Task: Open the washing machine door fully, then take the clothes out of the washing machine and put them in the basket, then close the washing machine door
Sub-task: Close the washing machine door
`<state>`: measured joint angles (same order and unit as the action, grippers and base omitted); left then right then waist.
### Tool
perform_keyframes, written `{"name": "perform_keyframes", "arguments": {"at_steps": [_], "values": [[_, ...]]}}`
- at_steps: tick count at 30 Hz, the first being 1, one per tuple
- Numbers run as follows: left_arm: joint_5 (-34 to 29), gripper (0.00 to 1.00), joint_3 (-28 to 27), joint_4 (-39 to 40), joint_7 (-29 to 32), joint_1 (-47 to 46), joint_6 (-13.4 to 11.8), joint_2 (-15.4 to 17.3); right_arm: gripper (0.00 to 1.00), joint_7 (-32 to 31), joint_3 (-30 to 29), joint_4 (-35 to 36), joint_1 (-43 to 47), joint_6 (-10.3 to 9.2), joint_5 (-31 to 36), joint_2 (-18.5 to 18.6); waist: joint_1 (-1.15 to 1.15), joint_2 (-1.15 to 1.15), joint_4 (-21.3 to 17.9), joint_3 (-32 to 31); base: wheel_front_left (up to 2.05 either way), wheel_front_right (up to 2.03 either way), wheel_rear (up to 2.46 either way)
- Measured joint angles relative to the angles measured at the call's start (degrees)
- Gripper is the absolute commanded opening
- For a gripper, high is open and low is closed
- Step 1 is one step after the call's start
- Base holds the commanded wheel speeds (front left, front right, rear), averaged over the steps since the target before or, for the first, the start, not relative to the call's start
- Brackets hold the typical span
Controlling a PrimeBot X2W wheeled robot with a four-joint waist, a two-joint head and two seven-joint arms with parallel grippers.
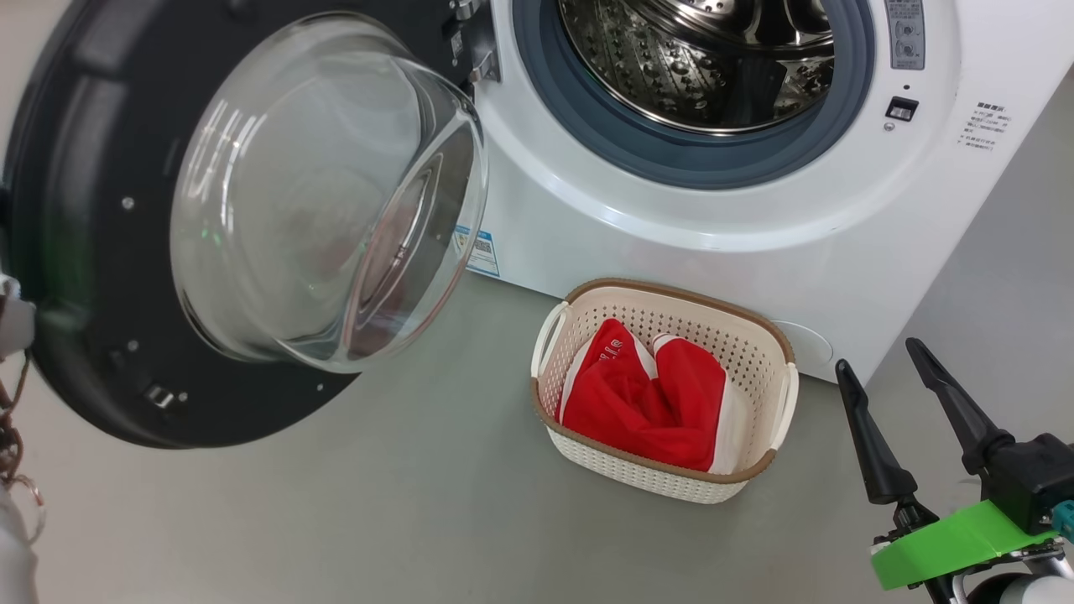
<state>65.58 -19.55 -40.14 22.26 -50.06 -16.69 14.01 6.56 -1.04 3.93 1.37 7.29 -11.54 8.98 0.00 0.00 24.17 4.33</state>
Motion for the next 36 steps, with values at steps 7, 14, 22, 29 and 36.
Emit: {"name": "perform_keyframes", "arguments": {"at_steps": [7,14,22,29,36], "values": [[0.63,0.00,1.09,2.75,3.61,3.07,1.64,-0.30,1.00,0.51,0.21,-0.30,0.00,0.00,-1.04,-0.20,0.00,0.00,0.22,-0.56,0.00,0.00,0.00],[3.82,0.00,0.48,6.90,6.45,6.88,2.16,-3.02,1.00,1.08,0.26,-0.89,0.01,0.00,-1.08,-0.56,0.00,0.00,0.10,-1.38,0.00,0.00,0.00],[7.01,0.00,-0.26,14.57,9.62,11.87,2.00,-6.34,1.00,1.86,0.29,-1.76,0.82,0.00,-1.11,-1.16,0.00,0.00,0.05,-1.93,0.00,0.00,0.00],[7.86,0.00,0.67,21.91,12.38,16.14,0.93,-8.48,1.00,2.27,0.31,-1.99,0.86,0.00,-1.15,-1.65,0.00,0.00,-0.01,-1.81,0.00,0.00,0.00],[11.22,0.00,1.11,28.38,12.92,19.57,-0.43,-11.24,1.00,2.86,0.42,-2.43,0.86,0.00,-1.15,-1.82,0.00,0.00,-0.42,-1.61,0.00,0.00,0.00]]}}
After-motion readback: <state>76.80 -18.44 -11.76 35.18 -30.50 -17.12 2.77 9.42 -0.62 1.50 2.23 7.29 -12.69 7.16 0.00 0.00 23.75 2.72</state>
